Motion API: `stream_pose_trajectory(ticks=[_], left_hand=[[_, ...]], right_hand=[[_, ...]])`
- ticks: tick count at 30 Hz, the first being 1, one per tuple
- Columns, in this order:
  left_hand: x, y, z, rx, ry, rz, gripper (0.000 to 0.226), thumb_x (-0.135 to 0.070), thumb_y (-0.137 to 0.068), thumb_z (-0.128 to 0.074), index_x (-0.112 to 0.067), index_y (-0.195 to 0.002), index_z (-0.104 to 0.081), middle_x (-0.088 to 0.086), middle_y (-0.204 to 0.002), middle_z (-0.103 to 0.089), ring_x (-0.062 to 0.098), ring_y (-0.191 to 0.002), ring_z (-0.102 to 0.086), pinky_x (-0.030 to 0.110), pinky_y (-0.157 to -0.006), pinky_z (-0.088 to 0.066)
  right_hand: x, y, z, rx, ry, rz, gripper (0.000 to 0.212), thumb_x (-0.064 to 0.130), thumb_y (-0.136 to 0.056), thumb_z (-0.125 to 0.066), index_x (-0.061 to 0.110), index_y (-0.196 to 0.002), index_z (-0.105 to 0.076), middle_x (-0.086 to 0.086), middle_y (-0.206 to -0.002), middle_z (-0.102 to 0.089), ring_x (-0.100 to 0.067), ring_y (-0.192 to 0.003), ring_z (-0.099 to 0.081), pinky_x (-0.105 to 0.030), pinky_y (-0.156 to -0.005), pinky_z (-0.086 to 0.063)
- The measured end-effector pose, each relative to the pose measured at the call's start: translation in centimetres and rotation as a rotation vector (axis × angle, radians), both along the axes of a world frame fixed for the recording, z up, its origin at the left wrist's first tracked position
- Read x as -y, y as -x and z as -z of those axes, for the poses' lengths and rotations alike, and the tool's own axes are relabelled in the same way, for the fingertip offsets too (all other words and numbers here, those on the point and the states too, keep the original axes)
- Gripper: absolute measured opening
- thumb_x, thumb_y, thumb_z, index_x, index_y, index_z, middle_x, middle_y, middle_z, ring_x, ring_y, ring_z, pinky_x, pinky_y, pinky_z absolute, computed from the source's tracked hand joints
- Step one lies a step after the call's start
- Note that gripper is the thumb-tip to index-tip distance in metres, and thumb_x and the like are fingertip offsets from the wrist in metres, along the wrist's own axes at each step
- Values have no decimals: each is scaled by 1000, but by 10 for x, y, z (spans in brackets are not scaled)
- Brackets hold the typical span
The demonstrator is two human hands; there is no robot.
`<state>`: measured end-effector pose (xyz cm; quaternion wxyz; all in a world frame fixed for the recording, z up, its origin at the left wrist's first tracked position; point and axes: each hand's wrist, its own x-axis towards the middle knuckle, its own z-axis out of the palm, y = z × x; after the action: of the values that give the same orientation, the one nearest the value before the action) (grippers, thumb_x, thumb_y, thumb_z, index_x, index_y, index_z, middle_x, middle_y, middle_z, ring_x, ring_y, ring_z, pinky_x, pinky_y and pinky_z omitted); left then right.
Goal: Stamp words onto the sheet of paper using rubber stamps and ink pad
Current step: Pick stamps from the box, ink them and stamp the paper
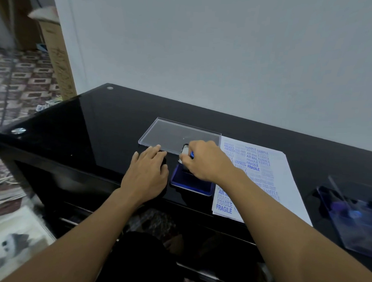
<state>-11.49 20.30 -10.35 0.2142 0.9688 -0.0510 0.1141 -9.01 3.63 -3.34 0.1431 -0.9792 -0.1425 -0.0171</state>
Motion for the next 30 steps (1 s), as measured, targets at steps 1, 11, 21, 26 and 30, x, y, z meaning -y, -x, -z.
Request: stream_pose_trajectory(ticks=[1, 11, 21, 26, 30], left_hand=[[0, 0, 0, -3, 1, -1, 44, -29, -102, -41, -18, -144, -44, 3, -160, -28, 18, -148, -23, 48, -120, -15], [0, -1, 1, -16, -43, 3, 44, -29, -102, -36, -18, -145, -43, 1, -161, -26, 15, -148, -22, 53, -120, -8], [1, 0, 2, -26, -68, 3, 45, -30, -103, -33, -18, -145, -42, 0, -162, -23, 16, -147, -24, 51, -121, -12], [0, 0, 3, -24, -74, -2, 44, -31, -103, -32, -19, -143, -43, 0, -162, -23, 15, -147, -25, 51, -121, -12], [1, 0, 4, -22, -75, 0, 44, -31, -103, -33, -19, -143, -44, 0, -162, -24, 15, -147, -26, 51, -121, -13]], right_hand=[[-1, 1, 1, 1, 10, -6, 36, 45, -96, -51, 23, -70, -38, -1, -75, -48, -30, -78, -56, -37, -68, -49], [-3, 5, 5, 44, 62, -17, 28, 43, -100, -46, 21, -84, -42, -3, -83, -46, -30, -77, -50, -36, -69, -43], [-8, 16, 9, 80, 76, -23, 23, 34, -104, -38, 14, -96, -46, -17, -103, -63, -38, -93, -59, -36, -69, -37], [-9, 16, 12, 140, 106, -14, 24, 32, -103, -38, 12, -105, -51, -18, -103, -65, -40, -93, -61, -36, -67, -38], [-9, 16, 11, 163, 133, -29, 25, 32, -103, -37, 12, -106, -52, -17, -103, -66, -39, -92, -62, -36, -66, -38]])
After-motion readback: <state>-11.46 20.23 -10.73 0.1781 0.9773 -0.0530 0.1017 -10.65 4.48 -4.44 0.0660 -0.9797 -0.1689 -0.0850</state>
